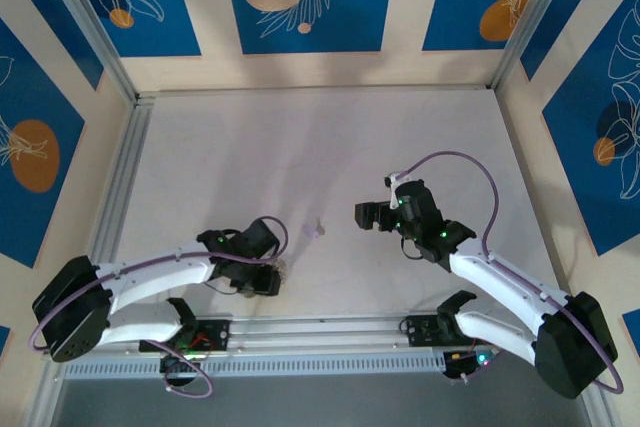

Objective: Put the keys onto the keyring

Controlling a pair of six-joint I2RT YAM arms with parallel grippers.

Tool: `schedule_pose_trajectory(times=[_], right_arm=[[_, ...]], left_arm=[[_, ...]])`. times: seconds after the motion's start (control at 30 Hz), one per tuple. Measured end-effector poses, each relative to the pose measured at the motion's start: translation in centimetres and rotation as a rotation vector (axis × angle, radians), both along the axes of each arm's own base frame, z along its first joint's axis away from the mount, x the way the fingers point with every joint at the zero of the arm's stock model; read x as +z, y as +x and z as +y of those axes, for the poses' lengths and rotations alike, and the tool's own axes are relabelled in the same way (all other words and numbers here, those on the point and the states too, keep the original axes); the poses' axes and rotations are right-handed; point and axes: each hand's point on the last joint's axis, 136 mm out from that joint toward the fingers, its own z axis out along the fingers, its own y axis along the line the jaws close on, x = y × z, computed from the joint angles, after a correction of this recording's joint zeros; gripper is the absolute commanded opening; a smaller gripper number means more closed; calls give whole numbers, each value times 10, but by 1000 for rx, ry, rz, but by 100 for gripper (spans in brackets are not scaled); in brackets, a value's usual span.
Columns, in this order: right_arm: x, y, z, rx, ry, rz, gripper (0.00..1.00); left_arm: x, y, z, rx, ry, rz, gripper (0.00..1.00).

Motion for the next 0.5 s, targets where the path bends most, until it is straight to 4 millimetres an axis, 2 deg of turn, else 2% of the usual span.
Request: schedule_pose_trajectory(times=[0.13, 0.5], right_arm=[[0, 0, 0, 0, -1, 0, 98], [0, 2, -2, 3, -14, -7, 98]], left_arm=[[-3, 3, -6, 0, -12, 0, 24], [-8, 8, -12, 2, -18, -5, 22]])
